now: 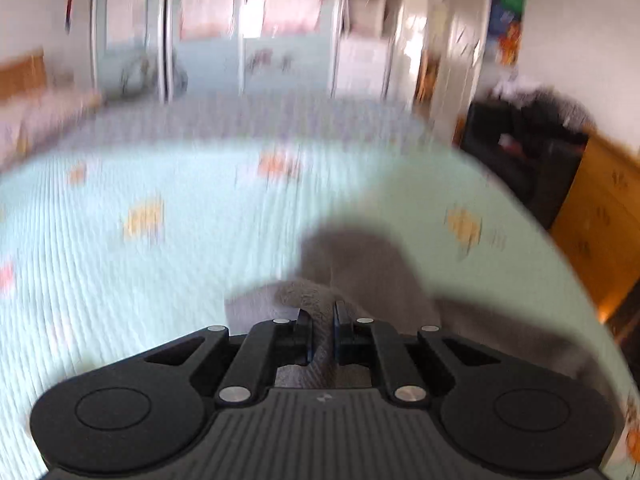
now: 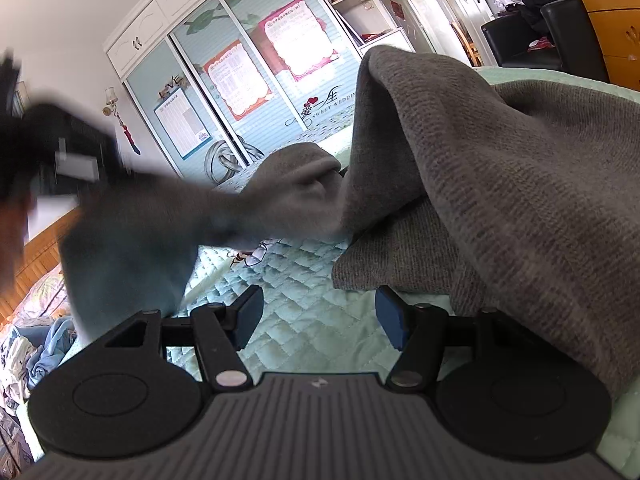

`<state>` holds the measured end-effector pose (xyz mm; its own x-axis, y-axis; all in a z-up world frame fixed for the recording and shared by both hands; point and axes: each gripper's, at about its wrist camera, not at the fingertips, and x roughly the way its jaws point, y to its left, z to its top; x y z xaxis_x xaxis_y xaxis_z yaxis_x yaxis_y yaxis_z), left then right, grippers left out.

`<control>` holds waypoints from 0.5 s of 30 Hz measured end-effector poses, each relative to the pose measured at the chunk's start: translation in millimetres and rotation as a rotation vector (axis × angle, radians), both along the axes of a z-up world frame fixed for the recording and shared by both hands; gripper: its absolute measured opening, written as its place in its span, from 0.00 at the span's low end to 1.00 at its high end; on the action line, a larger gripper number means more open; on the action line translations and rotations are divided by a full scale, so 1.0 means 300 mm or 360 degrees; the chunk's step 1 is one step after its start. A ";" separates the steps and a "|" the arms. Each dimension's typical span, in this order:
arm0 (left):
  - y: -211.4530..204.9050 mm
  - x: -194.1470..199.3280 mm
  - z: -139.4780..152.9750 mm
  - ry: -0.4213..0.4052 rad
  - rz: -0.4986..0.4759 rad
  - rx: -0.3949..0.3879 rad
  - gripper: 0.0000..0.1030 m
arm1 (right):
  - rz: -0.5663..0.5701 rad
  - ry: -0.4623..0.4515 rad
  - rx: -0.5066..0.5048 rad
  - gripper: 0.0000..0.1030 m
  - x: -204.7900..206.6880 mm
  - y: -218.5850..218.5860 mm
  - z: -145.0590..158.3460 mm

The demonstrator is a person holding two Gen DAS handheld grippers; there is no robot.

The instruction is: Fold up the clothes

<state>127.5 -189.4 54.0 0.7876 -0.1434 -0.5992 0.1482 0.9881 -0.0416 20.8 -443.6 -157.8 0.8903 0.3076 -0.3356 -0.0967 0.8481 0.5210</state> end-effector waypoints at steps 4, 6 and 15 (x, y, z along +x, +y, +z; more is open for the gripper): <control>-0.083 -0.015 0.213 -0.0242 -0.0182 -0.0010 0.09 | -0.0002 0.0001 0.0014 0.62 0.006 -0.002 -0.008; -0.126 -0.047 0.283 -0.0318 -0.0269 -0.0051 0.08 | -0.0002 0.0000 0.0022 0.62 0.007 -0.003 -0.012; -0.090 -0.311 0.248 -0.0310 -0.0352 -0.0052 0.08 | 0.0002 -0.0004 0.0048 0.62 0.010 -0.006 -0.023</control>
